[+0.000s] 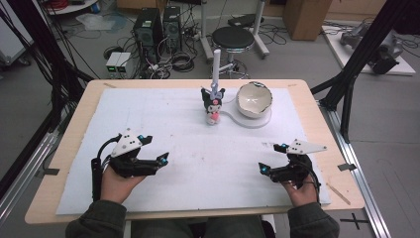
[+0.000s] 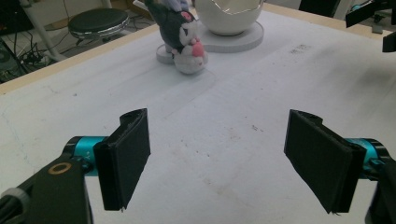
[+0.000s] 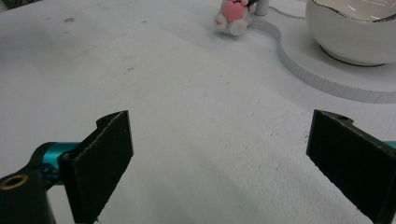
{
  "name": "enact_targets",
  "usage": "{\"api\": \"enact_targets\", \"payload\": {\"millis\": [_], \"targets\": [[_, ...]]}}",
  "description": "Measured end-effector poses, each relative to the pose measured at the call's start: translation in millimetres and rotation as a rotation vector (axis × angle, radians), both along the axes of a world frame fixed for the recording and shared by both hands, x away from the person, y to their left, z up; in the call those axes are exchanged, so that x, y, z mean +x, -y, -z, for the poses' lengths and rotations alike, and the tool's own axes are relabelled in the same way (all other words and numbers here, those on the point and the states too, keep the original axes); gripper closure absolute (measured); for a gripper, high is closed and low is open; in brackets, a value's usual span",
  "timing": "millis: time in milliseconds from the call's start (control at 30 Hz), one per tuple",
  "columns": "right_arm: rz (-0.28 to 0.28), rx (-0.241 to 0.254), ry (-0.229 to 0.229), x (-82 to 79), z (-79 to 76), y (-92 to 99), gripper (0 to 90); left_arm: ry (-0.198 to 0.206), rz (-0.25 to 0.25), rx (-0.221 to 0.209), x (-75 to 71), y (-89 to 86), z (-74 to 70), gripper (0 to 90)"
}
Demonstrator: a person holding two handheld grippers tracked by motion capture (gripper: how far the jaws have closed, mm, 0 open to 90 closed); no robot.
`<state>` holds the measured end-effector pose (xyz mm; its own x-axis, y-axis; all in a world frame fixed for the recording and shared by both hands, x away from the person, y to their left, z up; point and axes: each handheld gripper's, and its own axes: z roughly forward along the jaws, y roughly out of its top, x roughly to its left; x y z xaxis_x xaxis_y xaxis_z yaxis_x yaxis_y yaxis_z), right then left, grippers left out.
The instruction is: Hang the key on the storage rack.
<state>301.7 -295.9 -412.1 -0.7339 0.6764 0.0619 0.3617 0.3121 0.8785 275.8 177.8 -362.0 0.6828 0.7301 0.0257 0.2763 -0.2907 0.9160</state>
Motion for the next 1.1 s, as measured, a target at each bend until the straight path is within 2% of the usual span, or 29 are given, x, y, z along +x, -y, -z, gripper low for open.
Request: {"api": "enact_targets", "payload": {"millis": [1100], "targets": [[-0.001,0.000,0.003,0.8,0.2,-0.6,6.2,0.003,-0.022,0.005,-17.9,-15.6,10.2,22.9]]}}
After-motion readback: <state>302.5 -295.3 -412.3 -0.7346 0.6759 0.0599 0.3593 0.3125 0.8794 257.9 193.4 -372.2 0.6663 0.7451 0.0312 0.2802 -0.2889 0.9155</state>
